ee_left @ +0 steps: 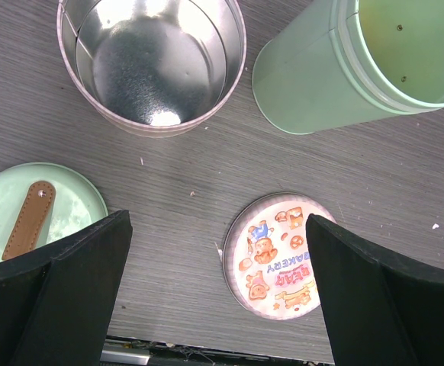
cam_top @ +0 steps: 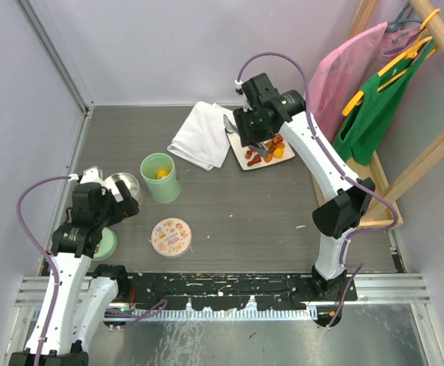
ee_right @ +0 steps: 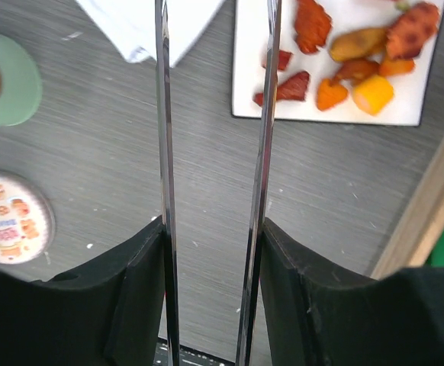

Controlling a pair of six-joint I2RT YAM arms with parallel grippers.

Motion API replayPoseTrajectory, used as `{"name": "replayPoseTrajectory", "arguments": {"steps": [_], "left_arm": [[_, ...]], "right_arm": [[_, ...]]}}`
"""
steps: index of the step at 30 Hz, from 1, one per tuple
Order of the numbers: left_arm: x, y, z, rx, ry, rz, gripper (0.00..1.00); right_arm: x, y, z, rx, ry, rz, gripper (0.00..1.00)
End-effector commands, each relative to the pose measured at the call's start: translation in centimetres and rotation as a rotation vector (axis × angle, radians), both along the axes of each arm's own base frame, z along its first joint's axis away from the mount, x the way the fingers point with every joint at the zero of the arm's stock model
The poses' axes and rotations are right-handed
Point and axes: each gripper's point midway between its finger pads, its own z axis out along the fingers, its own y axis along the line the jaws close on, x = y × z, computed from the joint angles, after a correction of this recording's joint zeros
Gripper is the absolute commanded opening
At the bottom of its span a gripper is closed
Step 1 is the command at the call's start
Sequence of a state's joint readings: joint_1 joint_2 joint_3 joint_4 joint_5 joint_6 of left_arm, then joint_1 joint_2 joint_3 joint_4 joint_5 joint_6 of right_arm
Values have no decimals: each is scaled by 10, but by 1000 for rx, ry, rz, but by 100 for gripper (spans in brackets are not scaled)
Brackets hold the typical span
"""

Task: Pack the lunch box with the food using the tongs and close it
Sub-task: Pick up the fake food from the plate.

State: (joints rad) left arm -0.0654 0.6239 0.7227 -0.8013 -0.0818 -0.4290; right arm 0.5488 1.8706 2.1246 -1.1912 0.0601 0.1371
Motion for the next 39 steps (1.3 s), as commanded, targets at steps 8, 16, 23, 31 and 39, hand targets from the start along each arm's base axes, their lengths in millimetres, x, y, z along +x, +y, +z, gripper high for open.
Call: {"name": "replayPoseTrajectory", "arguments": {"steps": [8, 16, 23, 31, 39], "left_arm": [[9, -2, 10, -3, -52, -13, 98], [9, -2, 10, -3, -53, -13, 98], [9, -2, 10, -1, -54, -11, 98], [10, -2, 10, -1, -53, -11, 98], [9, -1, 11, 3, -58, -6, 98]], "right_arm": [[-1, -45, -17, -117, 24, -112, 53], [19, -63, -42, -156, 47, -188, 54], [48, -91, -60, -250, 46, -275, 55], [69, -101, -73, -313, 42, -254, 56], [84, -105, -82, -311, 58, -214, 56]]}}
